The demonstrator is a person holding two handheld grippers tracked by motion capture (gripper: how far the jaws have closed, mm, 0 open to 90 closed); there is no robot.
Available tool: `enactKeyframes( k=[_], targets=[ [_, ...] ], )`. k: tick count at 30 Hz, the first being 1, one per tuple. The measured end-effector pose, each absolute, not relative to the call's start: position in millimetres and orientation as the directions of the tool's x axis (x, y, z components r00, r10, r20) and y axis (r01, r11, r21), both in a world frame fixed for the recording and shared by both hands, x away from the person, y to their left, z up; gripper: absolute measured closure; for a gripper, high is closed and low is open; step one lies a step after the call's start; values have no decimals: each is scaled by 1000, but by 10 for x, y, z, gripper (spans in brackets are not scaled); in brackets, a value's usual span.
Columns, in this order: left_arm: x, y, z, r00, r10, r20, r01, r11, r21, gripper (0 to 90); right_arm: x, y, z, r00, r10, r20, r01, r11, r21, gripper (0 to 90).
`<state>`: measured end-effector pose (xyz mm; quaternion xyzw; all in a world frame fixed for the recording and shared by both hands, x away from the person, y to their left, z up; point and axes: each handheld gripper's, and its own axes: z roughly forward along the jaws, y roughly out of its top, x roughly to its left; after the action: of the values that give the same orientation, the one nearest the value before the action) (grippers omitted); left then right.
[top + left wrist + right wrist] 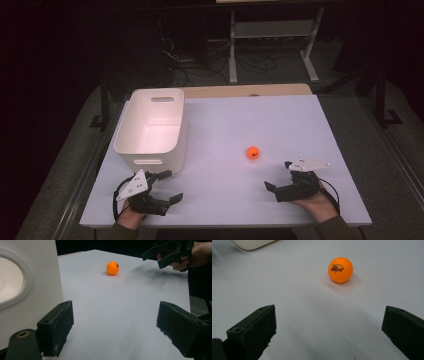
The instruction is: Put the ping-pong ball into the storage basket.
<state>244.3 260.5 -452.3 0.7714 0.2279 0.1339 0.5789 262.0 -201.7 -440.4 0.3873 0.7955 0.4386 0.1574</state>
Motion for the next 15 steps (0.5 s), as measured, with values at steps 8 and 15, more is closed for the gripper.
enactKeyframes(
  k=[8,15],
  targets=[
    [2444,2608,-4524,860,507,-60,197,-223,955,140,2624,-2013,-4406,-656,750,88,478,321,818,0],
    [2447,2612,-4525,861,504,-65,200,-219,955,140,2629,-1976,-4388,-663,744,81,471,331,818,0]
  ],
)
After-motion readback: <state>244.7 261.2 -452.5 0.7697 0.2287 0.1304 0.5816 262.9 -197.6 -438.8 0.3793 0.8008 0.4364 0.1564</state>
